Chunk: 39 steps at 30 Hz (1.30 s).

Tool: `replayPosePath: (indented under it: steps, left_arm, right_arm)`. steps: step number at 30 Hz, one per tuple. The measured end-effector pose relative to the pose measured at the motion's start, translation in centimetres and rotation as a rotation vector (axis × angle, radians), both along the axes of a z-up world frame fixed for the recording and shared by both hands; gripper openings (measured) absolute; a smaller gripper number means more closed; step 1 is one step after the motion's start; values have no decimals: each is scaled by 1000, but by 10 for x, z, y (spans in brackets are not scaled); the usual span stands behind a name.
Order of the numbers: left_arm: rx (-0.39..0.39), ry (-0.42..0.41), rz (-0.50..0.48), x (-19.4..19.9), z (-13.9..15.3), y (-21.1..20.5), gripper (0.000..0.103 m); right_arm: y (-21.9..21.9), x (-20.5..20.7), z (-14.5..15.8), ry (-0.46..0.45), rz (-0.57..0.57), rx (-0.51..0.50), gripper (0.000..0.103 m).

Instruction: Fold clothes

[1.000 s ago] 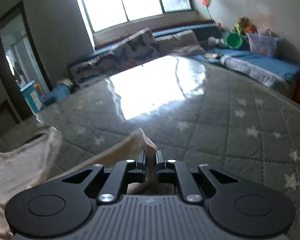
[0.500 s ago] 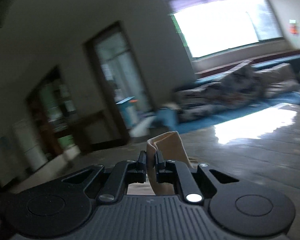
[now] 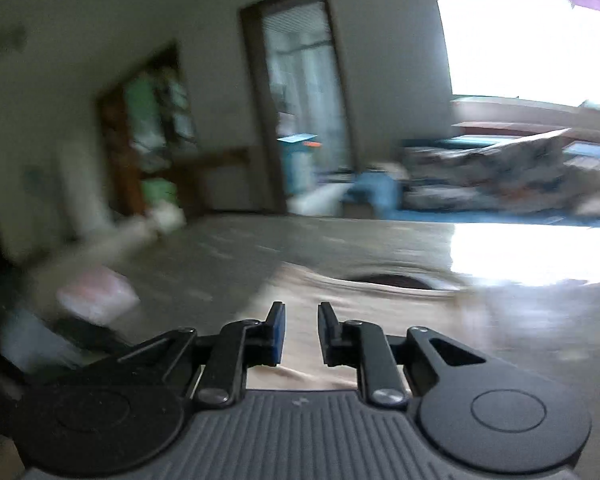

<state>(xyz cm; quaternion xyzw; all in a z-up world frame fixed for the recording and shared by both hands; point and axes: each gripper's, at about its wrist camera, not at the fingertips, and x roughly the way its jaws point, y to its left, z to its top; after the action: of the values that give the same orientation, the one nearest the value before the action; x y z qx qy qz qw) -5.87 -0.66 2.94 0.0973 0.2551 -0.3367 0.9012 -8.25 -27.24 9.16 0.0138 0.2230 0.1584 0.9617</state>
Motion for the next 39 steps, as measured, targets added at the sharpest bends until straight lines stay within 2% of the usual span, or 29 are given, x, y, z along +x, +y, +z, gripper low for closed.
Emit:
replayPosePath:
  steps: [1,3,7,10,15,20,26,30,33,36,39]
  left_arm:
    - [-7,-1,1,0,1,0,33]
    - [-21,-2,-4,1,3,-4,33]
    - [-35,-15,-37,1,7,-22,33]
    - [-33,-6,-50,6,6,-38,33]
    - [31,24,-18,15,-5,-48,33]
    - [63,46,12,15,-6,-35,35]
    - [3,-12,-29,13,17,-50,34]
    - [22,13,-61,26,6,-73,34]
    - [61,49,-21,37,-9,-70,33]
    - [19,81,2,40,-13,-51,33]
    - [25,42,12,33,-5,-49,33]
  right_arm:
    - [-6,-5,-6,13,-41,-54,17]
    - [-23,-12,-21,76,-87,-87,17]
    - [-36,-25,-44,148,-82,-75,17]
    - [-31,-23,-52,154,-54,-45,17]
    - [-35,-16,-78,230,-66,-38,17]
    - [-39,-18,-66,196,-60,-46,17]
    - [-24,17,-61,148,-35,-38,17]
    - [-12,41,-73,168,-25,-43,17]
    - [-16,46,-86,190,-31,-45,17]
    - [-22,42,-85,193,-35,-31,17]
    - [-17,39,-79,181,-46,-51,17]
